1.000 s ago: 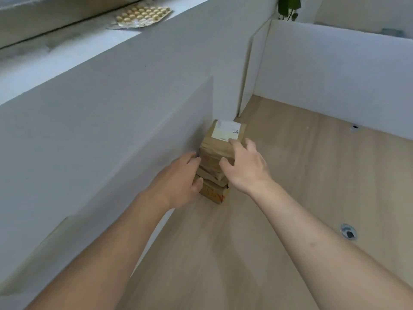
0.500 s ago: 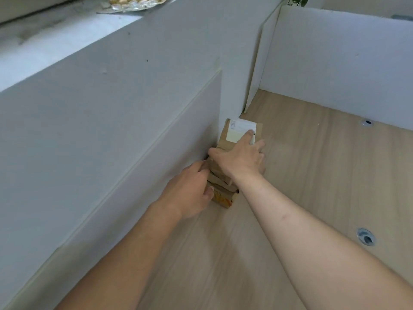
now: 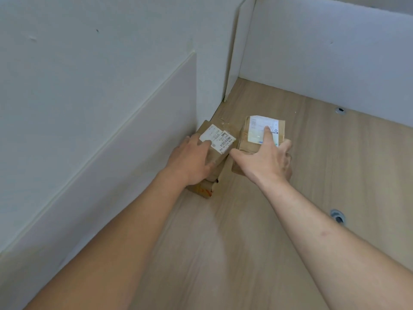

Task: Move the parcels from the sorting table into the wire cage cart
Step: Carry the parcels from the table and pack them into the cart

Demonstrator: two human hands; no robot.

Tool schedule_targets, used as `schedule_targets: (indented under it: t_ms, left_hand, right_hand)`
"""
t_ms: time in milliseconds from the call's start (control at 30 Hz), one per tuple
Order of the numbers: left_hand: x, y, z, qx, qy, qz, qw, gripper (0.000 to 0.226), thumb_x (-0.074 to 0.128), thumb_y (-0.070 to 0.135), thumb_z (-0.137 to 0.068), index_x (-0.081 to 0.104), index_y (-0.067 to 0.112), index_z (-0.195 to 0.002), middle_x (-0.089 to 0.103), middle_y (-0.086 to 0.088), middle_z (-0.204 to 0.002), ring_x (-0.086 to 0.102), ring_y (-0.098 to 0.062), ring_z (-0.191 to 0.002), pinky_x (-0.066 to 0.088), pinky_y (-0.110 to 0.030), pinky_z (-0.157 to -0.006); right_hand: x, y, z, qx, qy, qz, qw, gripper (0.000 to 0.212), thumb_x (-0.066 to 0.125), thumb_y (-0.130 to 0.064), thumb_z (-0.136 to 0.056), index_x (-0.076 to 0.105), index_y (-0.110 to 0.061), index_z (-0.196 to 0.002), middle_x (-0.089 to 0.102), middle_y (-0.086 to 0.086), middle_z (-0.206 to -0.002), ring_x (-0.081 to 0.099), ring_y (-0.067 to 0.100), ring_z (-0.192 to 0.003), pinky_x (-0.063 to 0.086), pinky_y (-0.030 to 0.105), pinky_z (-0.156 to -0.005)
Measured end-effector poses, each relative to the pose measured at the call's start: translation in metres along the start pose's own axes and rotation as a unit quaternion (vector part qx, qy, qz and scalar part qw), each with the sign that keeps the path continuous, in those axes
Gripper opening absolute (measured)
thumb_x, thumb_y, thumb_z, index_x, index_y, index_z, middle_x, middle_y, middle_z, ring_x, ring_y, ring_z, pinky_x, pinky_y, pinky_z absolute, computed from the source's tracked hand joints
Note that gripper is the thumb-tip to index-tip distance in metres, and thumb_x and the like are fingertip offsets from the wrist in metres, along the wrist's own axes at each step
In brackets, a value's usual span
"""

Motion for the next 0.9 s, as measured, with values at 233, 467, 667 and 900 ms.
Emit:
schedule_targets:
  t_ms: [233,467,667,900]
  left_hand:
    - [0.026,-0.003,-0.028,-0.065,-0.037,-0.017,0.997,0.084,0.060,0.072,-0.087,0.022,0.051,-0.158,0.035,-0.014,-0.155,0.046,-0.036,-0.136,0.039,-0.046,-0.109]
    - [0.027,0.011,-0.002,-0.092,-0.005,0.036,0.995,0.086,0.064,0.067,-0.081,0.028,0.049,-0.157,0.040,-0.009,-0.133,0.055,-0.034,-0.116,0.049,-0.040,-0.088]
    - [0.014,0.022,0.042,-0.110,0.022,0.027,0.993,0.081,0.062,0.068,-0.084,0.031,0.047,-0.157,0.042,-0.010,-0.135,0.056,-0.035,-0.117,0.050,-0.041,-0.087]
    - [0.002,0.043,0.117,-0.136,0.051,0.032,0.989,0.080,0.062,0.066,-0.084,0.032,0.047,-0.156,0.042,-0.007,-0.130,0.055,-0.034,-0.115,0.052,-0.040,-0.086]
  right_hand:
    - [0.008,0.023,0.009,0.009,-0.009,0.006,1.000,0.115,0.063,-0.074,-0.058,0.019,-0.041,-0.159,0.029,0.009,-0.141,0.050,0.039,-0.118,0.049,0.044,-0.096]
    - [0.010,0.036,0.025,0.004,-0.024,0.008,1.000,0.116,0.064,-0.075,-0.057,0.019,-0.041,-0.158,0.028,0.009,-0.142,0.049,0.039,-0.120,0.048,0.042,-0.091]
    - [-0.002,0.042,0.056,-0.021,-0.032,0.013,0.999,0.115,0.065,-0.076,-0.059,0.018,-0.043,-0.158,0.026,0.007,-0.145,0.050,0.036,-0.121,0.046,0.041,-0.084]
    - [-0.030,0.068,0.108,-0.071,-0.034,0.029,0.996,0.112,0.062,-0.077,-0.060,0.017,-0.044,-0.158,0.027,0.005,-0.138,0.052,0.035,-0.114,0.049,0.041,-0.084]
Point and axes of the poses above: each hand's wrist, its own z-axis away from the middle knuckle, its own x-axis out of the palm, y = z × x, the point moved 3 cm from there along -z, towards the middle knuckle
